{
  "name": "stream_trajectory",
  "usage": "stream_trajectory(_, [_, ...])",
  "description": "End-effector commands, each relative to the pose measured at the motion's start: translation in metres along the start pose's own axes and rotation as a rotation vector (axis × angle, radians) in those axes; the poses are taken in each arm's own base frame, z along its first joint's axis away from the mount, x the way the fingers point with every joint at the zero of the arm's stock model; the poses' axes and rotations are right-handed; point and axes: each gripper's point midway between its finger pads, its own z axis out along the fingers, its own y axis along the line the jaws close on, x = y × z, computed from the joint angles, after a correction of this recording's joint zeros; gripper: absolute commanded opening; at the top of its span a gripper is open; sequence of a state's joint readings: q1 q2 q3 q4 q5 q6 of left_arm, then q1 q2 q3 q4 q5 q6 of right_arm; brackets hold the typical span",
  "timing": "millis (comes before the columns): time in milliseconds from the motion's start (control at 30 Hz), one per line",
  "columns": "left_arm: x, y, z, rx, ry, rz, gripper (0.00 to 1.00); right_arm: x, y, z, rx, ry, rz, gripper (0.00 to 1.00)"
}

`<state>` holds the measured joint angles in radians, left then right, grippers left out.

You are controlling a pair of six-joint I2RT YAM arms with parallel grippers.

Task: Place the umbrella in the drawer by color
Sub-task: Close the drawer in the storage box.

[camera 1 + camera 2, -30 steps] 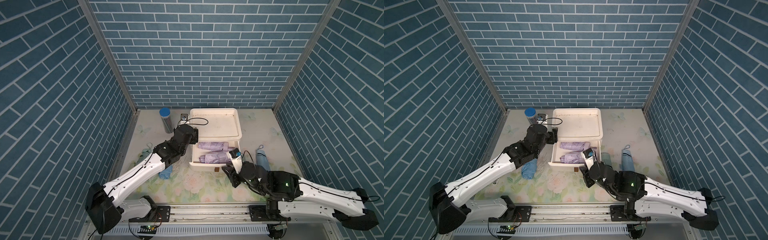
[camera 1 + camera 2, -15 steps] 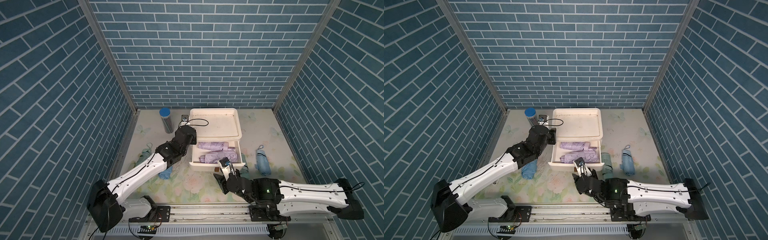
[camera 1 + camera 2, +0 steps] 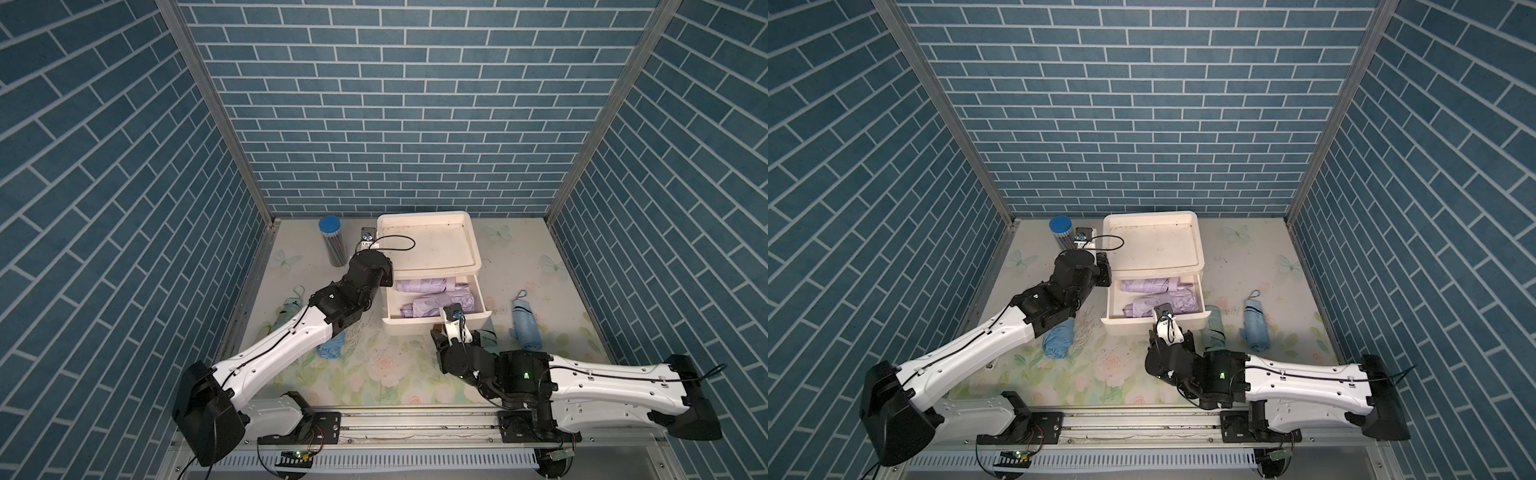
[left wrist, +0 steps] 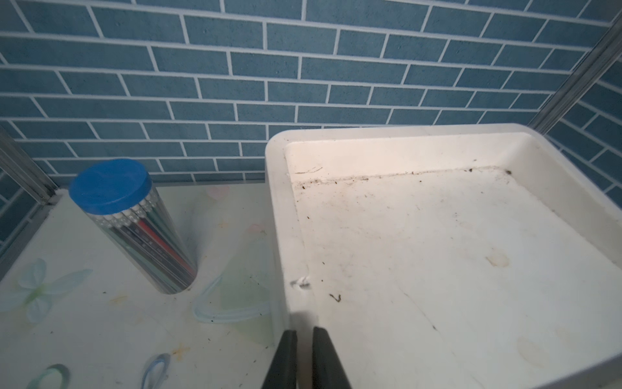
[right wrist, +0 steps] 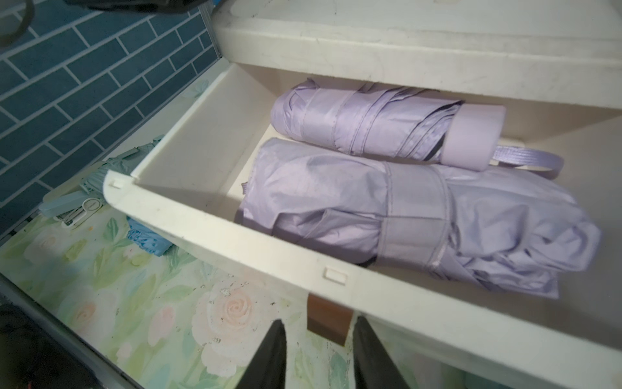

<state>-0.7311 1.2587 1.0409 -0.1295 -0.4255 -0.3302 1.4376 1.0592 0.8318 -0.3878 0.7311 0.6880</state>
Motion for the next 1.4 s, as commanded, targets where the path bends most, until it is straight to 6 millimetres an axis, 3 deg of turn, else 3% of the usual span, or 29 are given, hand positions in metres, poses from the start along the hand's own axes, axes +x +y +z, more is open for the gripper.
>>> stream_trajectory(0, [0.022,0.001,0.004,0.003,0.071,0.055,0.01,-0.041,-0.003,0.001,0.036,-0.114,0.053,0.35])
stream_trajectory(333, [0.023,0.001,0.005,0.004,0.077,0.073,0.0,-0.043,-0.02,0.036,0.087,-0.087,0.078,0.35])
stream_trajectory(767, [0.027,-0.001,0.005,0.014,0.088,0.101,0.0,-0.064,-0.026,0.07,0.049,-0.234,0.07,0.43])
stream_trajectory(1133, [0.029,-0.001,0.006,0.018,0.095,0.115,0.0,-0.063,-0.028,0.088,0.043,-0.279,0.097,0.57])
stream_trajectory(1367, [0.027,0.002,0.004,0.011,0.089,0.119,0.0,-0.058,-0.045,0.093,0.113,-0.302,0.145,0.77])
